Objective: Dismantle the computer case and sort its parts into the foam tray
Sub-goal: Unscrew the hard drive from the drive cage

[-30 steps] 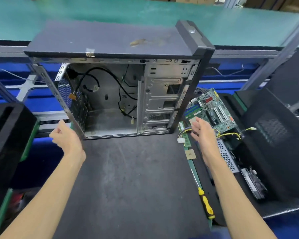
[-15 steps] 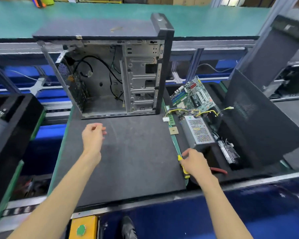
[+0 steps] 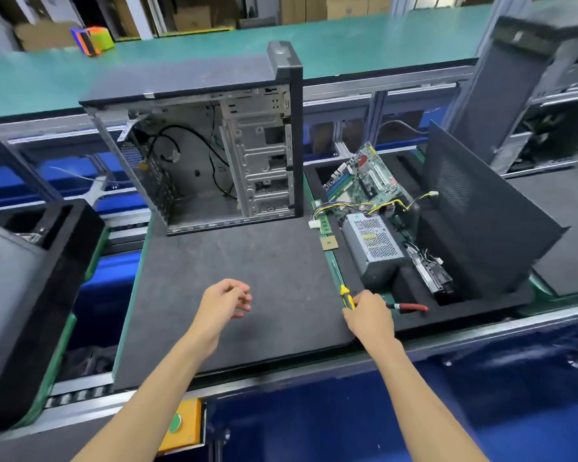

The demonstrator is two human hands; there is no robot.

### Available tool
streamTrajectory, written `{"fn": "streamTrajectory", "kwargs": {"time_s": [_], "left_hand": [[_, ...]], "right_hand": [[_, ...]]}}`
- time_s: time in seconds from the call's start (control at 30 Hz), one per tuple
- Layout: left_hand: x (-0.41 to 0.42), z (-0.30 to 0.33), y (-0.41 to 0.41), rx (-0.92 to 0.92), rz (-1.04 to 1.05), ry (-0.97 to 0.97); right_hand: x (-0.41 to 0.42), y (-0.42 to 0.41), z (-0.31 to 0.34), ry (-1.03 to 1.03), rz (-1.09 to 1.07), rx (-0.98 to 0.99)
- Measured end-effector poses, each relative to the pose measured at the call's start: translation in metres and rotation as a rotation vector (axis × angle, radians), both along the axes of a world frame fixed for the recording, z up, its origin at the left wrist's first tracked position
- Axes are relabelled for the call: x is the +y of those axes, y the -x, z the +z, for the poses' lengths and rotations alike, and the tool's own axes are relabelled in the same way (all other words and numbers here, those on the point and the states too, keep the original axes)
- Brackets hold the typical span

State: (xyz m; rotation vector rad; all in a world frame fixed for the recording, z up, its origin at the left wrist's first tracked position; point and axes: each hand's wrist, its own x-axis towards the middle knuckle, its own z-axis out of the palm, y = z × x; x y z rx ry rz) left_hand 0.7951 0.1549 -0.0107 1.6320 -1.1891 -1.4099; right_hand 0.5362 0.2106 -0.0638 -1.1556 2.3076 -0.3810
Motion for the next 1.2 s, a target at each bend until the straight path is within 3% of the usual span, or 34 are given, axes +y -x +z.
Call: {"fn": "streamTrajectory", "kwargs": {"time_s": [0.13,0.4,0.67,0.93,1.2], "left_hand": [[-0.007,0.002,0.019,0.025,-0.054,0.007],[-0.041,0.015,0.079,0.107,-0.192,0.025],[-0.04,0.049,0.204,0.248,-0.442,0.069],[-0.02,0.129,0.329,0.469,-0.492,0.242],[0.023,0.172,0.482,0.591,-0.523,0.215]], "right_hand": [[0.003,0.005,0.006,0.096,-0.059,0.056],[0.024,0.044,0.05,0.332,-0.103,-0.063],[0.074,0.119,0.108,0.578,-0.247,-0.073],[0.105,0.21,0.154,0.951,-0.421,-0.065],[0.095,0.356,0.152,0.928,-0.571,-0.172]]}}
